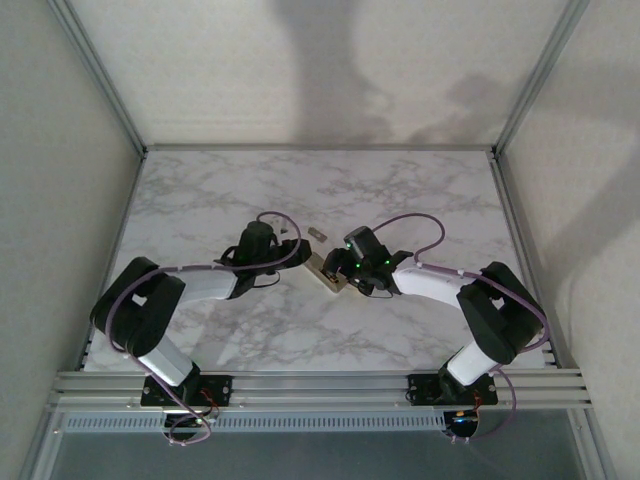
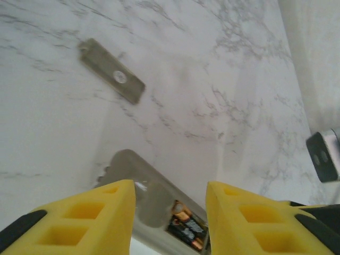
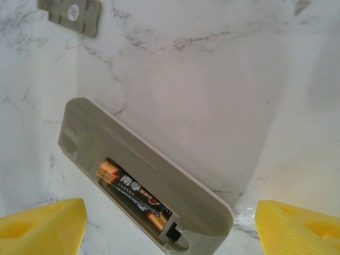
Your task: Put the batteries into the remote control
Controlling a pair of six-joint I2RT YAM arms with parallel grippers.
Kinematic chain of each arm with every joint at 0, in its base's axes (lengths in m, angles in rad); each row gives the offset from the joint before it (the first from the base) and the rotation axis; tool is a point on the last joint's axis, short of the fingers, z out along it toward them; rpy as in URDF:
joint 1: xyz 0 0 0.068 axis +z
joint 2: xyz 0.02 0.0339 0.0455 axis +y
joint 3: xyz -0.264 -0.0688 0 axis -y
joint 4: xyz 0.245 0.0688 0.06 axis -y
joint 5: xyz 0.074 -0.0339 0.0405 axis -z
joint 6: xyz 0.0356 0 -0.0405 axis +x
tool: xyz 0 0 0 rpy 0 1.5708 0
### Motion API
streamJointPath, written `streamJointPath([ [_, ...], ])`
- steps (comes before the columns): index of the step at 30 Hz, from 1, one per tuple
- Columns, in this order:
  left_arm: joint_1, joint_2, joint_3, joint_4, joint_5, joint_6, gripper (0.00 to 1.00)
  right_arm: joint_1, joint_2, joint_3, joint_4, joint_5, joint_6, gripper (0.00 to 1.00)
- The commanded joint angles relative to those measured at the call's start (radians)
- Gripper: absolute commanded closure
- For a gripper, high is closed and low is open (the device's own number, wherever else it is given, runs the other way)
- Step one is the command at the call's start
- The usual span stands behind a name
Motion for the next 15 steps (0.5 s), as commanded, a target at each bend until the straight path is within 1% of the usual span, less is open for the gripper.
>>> streamJointPath([
  [1, 0.023, -0.033, -0.032, 0.047, -0.033, 0.001, 0.6, 0.03, 0.011, 0.034, -0.025, 0.032, 0.071, 0.16],
  [10, 0.036, -0.012, -0.067, 0.096, -0.006, 0.015, 0.61, 0.047, 0.085, 0.1, -0.071, 0.062, 0.12, 0.16],
  [15, 0.036, -0.009, -0.071, 0.108, 0.008, 0.01, 0.61, 0.052, 0.116, 0.137, -0.106, 0.081, 0.123, 0.17],
])
